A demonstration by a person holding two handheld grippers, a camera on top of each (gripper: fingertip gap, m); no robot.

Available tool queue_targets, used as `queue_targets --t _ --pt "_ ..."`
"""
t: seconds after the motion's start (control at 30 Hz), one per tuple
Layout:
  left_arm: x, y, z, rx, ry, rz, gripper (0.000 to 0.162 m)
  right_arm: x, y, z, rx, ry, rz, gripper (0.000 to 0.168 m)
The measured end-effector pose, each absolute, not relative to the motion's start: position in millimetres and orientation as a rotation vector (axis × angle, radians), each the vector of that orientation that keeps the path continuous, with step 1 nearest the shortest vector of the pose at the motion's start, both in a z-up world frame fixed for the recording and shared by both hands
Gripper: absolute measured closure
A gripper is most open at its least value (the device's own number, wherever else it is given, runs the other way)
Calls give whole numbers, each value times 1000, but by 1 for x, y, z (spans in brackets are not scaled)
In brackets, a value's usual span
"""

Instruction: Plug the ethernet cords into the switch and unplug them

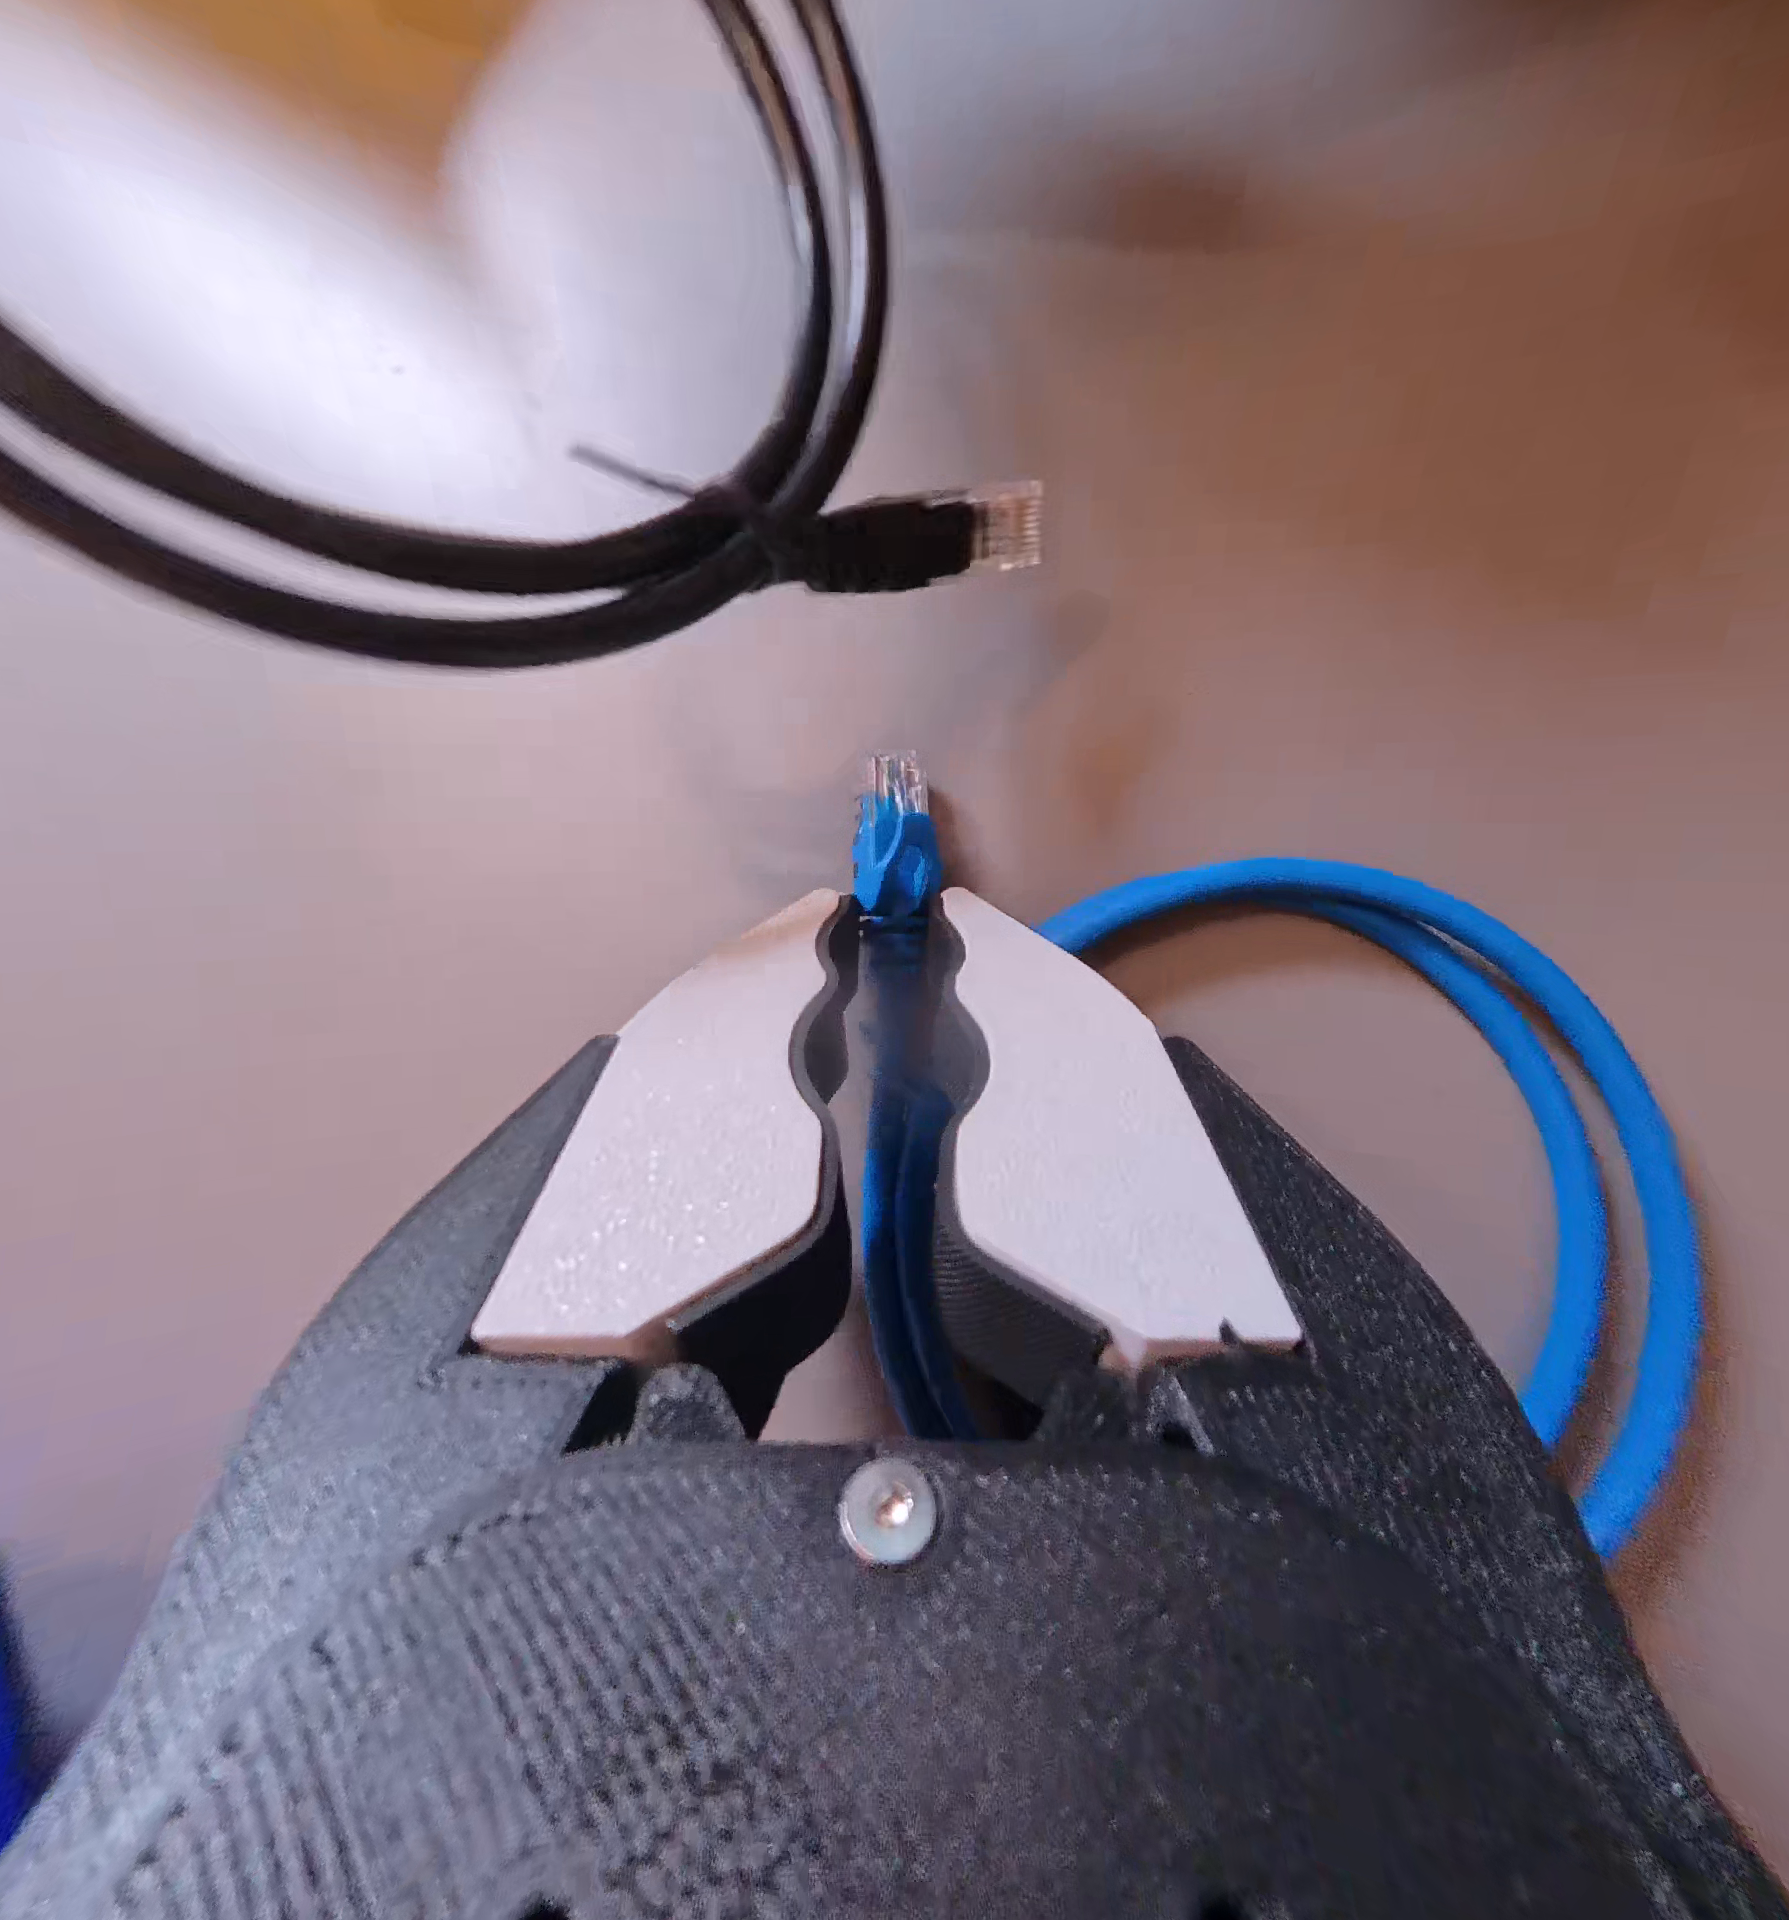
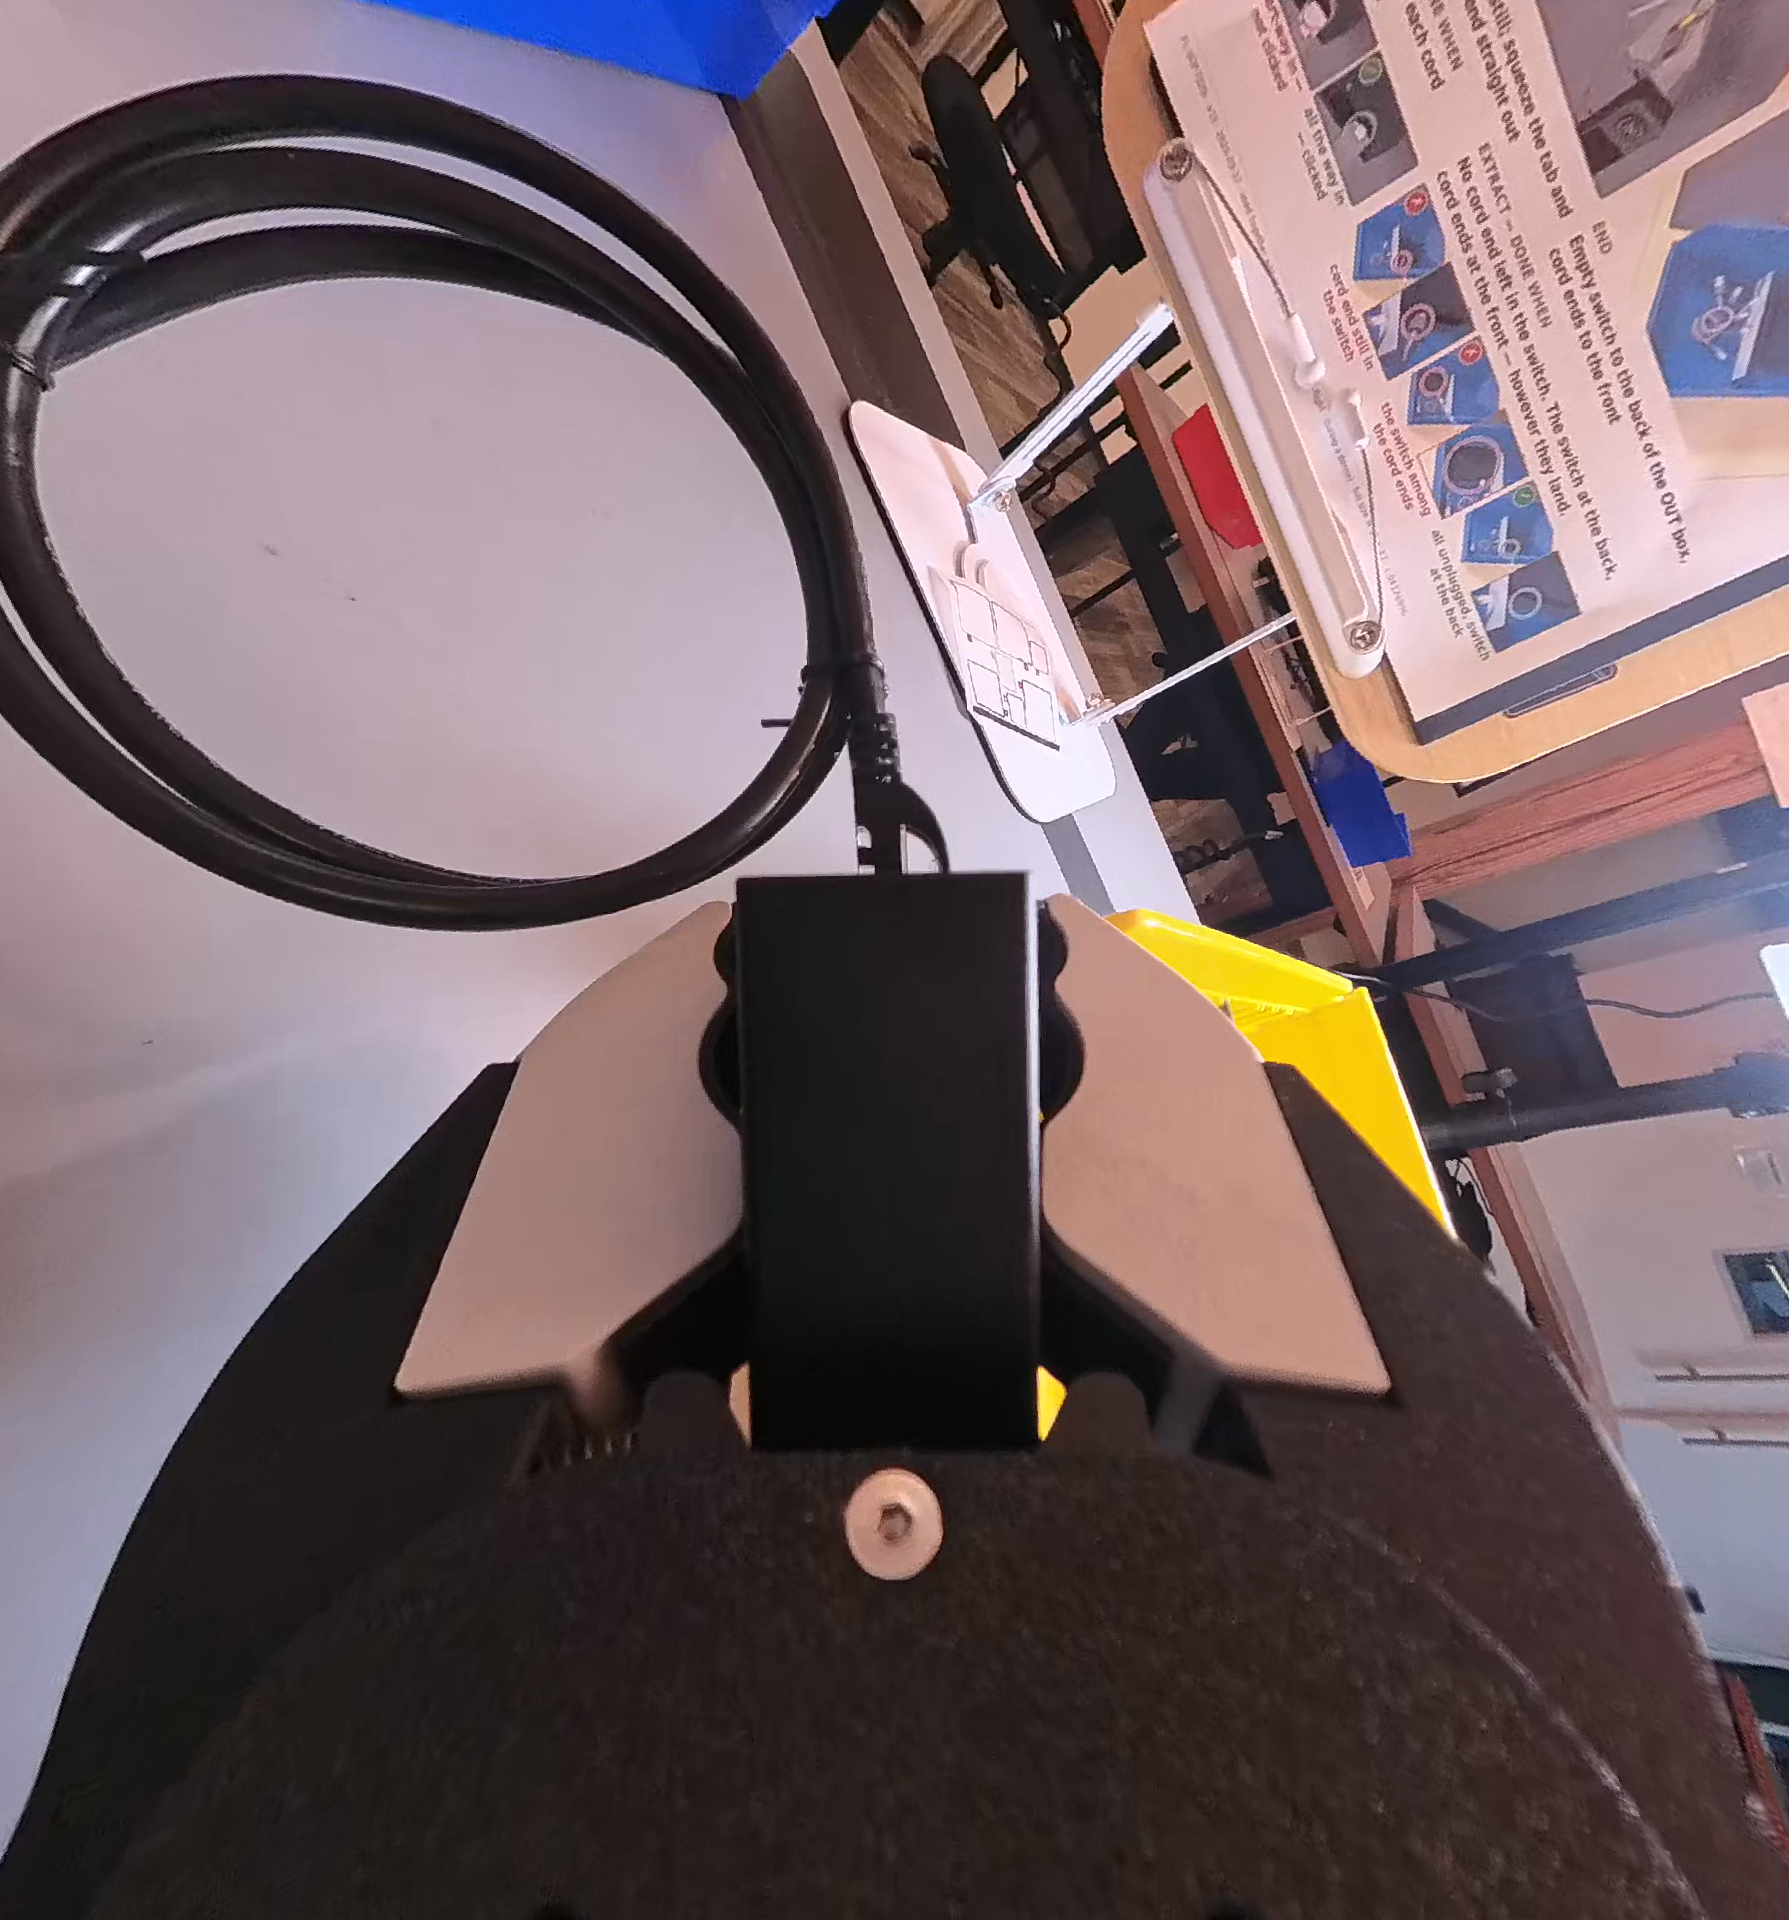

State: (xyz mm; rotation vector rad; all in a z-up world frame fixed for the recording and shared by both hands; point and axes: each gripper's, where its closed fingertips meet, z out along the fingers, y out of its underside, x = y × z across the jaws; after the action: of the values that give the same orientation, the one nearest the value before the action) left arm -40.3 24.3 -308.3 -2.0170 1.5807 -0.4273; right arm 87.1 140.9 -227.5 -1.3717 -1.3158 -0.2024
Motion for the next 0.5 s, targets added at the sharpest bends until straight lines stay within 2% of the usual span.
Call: queue_targets --t 0.07,0.13,0.27,0.5 --pt "-42 22 -290 -2047 1496 -704 149 88 139 -224 -1345 -1316 -220 116" --pt "-44 22 -250 -1997 1381 -977 149 88 136 -219 -1289 -1327 -248 116" --pt "-39 27 -195 -1907 1316 -1134 149 74 121 -214 -1140 -1387 -243 116" --pt "10 38 -215 -2047 1452 -987 149 43 89 -222 -938 -1522 -273 116"
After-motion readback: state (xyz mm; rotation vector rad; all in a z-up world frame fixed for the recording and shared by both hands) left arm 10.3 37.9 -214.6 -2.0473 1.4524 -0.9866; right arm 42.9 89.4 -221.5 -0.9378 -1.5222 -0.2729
